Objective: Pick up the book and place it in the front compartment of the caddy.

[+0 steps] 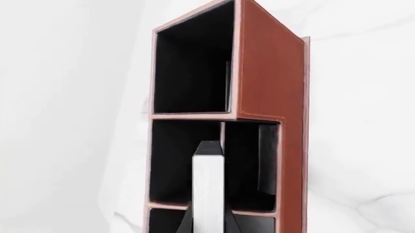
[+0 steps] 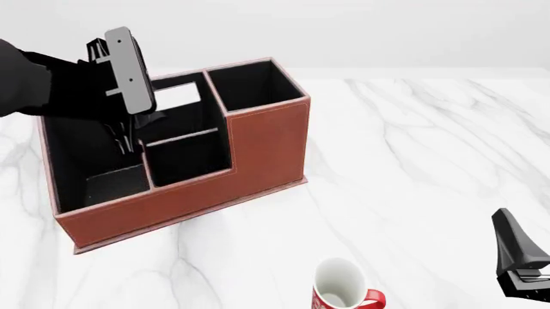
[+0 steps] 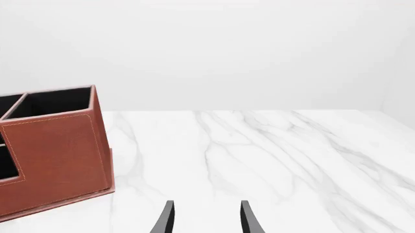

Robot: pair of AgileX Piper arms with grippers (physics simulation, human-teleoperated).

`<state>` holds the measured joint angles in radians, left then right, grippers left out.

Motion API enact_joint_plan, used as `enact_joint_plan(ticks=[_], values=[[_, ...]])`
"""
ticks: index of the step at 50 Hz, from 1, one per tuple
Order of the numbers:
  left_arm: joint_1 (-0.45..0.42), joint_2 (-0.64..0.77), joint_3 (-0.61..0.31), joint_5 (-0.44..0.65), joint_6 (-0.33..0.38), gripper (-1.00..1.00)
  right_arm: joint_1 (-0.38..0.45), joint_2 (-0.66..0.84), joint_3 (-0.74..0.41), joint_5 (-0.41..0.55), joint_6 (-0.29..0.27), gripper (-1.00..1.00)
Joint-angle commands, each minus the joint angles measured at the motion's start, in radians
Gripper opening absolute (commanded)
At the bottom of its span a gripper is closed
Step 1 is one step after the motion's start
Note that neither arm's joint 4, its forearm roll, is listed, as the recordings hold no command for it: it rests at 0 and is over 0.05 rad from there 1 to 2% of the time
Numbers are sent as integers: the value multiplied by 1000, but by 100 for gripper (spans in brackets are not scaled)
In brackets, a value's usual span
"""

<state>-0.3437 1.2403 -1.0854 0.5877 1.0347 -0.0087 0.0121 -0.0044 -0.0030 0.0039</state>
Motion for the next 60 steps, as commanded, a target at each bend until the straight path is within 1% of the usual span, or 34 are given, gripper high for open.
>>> enact_joint_plan(ticks=[1, 18, 22, 26, 38, 43, 46, 55, 60], values=[[3, 10, -31, -31, 20, -100, 1, -1, 0, 0, 0, 100], [15, 58, -50, -59, 30, -100, 1, 0, 0, 0, -1, 100], [18, 69, -45, -74, 27, -100, 1, 0, 0, 0, -1, 100], [22, 79, -20, -99, 31, -100, 1, 0, 0, 0, 0, 100], [38, 95, -13, -123, 45, -100, 1, 0, 0, 0, 0, 100], [44, 89, -16, -129, 53, -100, 1, 0, 0, 0, -1, 100], [55, 90, -1, -141, 69, -100, 1, -1, 0, 0, 0, 100], [46, 87, -4, -148, 67, -100, 1, 0, 0, 0, -1, 100], [45, 96, 15, -181, 82, -100, 1, 0, 0, 0, 0, 100]])
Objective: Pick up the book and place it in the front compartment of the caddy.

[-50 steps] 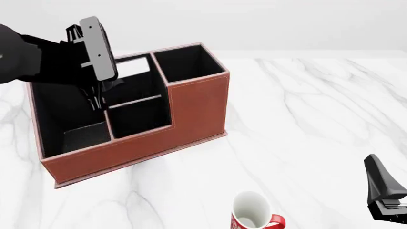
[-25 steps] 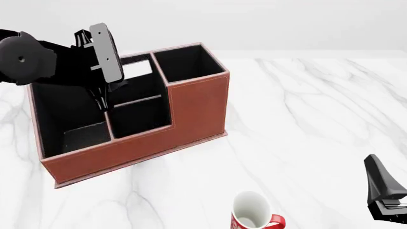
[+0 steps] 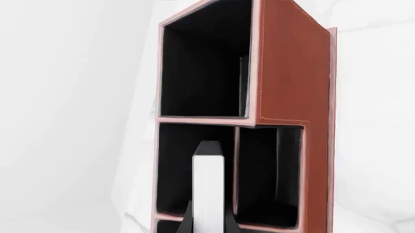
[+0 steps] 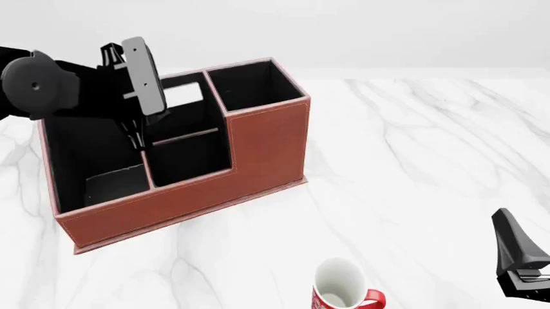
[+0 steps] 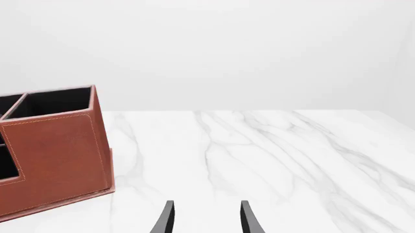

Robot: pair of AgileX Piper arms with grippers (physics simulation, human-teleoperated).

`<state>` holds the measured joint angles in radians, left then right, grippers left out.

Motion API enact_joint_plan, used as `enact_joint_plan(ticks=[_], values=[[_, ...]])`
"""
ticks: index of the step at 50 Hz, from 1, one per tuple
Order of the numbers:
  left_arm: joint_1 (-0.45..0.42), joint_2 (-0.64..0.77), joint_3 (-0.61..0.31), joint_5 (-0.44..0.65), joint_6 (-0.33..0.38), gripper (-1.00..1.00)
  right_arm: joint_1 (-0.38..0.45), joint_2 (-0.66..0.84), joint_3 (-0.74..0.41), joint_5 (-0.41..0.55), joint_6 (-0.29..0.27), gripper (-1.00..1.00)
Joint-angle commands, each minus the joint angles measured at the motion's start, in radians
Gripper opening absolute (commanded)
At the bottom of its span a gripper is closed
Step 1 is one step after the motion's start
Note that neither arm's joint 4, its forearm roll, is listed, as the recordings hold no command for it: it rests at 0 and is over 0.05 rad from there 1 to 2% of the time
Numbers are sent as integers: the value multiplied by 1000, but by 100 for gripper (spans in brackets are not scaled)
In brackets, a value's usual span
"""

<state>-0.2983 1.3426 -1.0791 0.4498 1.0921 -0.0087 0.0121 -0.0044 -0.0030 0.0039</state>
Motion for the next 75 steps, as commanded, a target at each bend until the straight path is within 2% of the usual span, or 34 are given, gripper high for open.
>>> enact_joint_plan(ticks=[1, 39, 41, 75], values=[[-3, -9, 12, -49, 29, -100, 1, 0, 0, 0, -1, 100], [20, 30, 33, -176, 101, -100, 1, -1, 0, 0, 0, 100], [21, 35, 30, -175, 97, -100, -1, -12, 4, 21, 1, 100], [39, 154, -25, -201, 34, -100, -1, -12, 4, 21, 1, 100]])
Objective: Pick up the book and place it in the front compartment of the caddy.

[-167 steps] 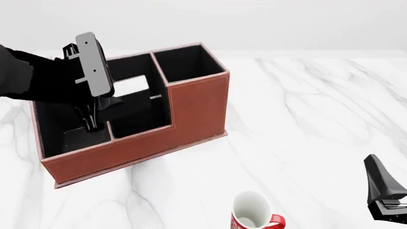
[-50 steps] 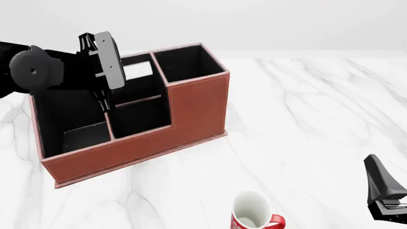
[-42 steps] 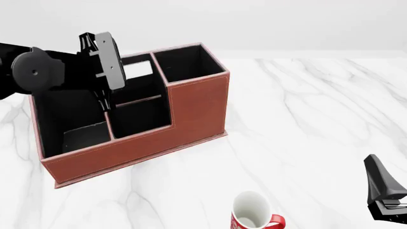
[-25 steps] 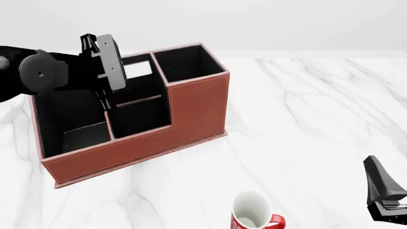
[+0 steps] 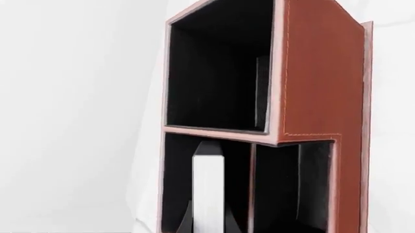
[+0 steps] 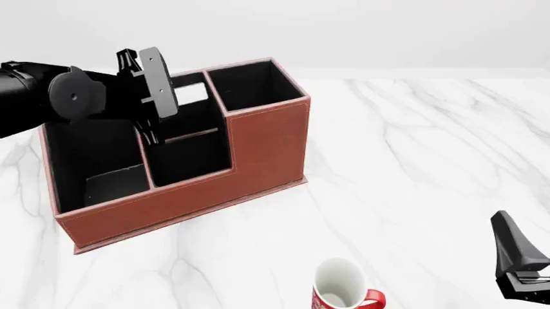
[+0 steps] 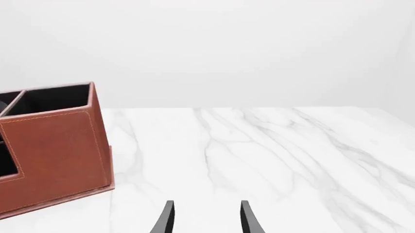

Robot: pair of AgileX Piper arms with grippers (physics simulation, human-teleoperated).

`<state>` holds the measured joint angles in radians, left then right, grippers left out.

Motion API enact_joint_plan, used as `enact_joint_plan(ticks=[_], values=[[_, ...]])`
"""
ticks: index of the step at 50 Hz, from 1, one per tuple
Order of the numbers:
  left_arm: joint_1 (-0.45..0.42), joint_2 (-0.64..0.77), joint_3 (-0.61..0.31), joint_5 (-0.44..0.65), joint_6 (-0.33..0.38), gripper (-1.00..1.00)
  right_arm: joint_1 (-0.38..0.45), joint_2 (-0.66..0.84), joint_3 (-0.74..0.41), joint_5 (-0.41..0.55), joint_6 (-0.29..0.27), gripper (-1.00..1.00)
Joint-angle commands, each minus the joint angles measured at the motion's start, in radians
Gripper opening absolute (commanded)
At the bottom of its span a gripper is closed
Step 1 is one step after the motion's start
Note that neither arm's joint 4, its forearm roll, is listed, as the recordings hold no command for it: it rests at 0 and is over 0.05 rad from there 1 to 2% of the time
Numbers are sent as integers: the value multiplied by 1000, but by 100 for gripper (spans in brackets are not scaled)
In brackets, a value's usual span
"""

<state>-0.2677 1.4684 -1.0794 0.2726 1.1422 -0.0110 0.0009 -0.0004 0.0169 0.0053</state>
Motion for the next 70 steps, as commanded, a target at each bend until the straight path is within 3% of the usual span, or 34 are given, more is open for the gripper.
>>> enact_joint_plan(ticks=[1, 20, 21, 57, 70], values=[[17, 37, -14, -30, -3, -100, 1, -1, 0, 1, -1, 100], [46, 96, -12, -51, -6, -100, 1, -1, 0, 0, 0, 100], [47, 96, -11, -57, -3, 100, 1, -1, 0, 0, 0, 100], [65, 76, -18, -40, -8, 100, 1, -1, 0, 0, 0, 100], [57, 19, 30, -23, 3, 100, 1, -1, 0, 0, 0, 100]])
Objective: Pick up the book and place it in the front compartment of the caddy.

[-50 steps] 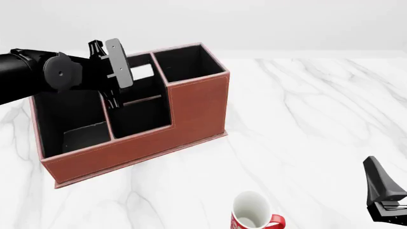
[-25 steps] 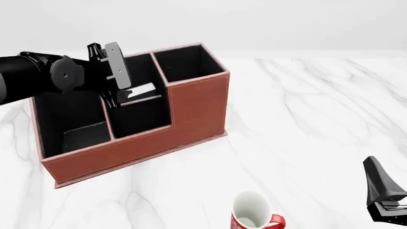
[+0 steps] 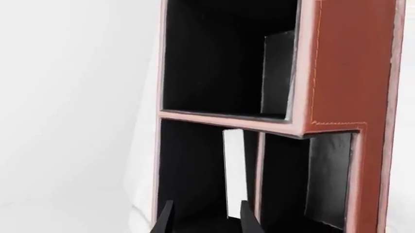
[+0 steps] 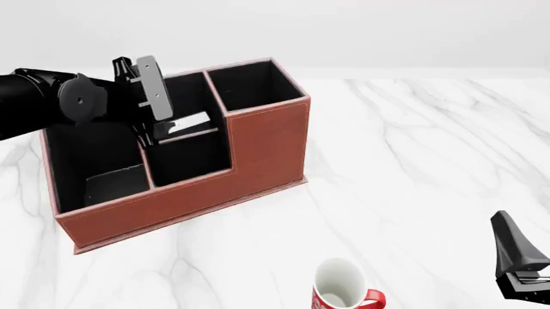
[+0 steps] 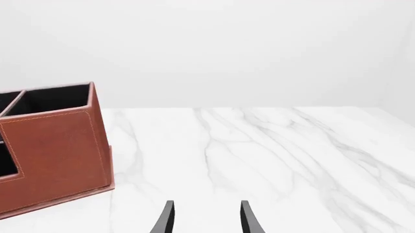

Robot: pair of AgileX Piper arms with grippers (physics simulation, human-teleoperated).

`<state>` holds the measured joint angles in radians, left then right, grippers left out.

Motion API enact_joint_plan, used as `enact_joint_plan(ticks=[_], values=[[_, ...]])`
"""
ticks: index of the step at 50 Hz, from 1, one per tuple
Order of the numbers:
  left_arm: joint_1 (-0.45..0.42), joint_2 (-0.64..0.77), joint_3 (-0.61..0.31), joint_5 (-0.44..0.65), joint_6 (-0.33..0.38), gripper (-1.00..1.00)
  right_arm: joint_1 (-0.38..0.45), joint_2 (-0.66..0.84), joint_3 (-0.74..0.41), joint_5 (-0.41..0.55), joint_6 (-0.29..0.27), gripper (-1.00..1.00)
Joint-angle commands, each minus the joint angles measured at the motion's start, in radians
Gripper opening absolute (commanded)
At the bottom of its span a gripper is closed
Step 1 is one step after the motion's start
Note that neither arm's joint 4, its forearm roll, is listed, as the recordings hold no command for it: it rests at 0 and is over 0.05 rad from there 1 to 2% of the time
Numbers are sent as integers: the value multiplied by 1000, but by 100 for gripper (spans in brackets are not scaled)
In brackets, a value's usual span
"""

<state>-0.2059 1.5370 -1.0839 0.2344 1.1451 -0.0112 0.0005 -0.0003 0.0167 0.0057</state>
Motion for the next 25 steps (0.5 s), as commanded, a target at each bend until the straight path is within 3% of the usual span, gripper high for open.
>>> enact_joint_plan(ticks=[1, 25], values=[[-6, -54, 37, 18, -1, 100, 1, 0, 0, 0, -1, 100], [-26, -247, 190, 48, -31, 100, 4, 6, -4, -19, -1, 100]])
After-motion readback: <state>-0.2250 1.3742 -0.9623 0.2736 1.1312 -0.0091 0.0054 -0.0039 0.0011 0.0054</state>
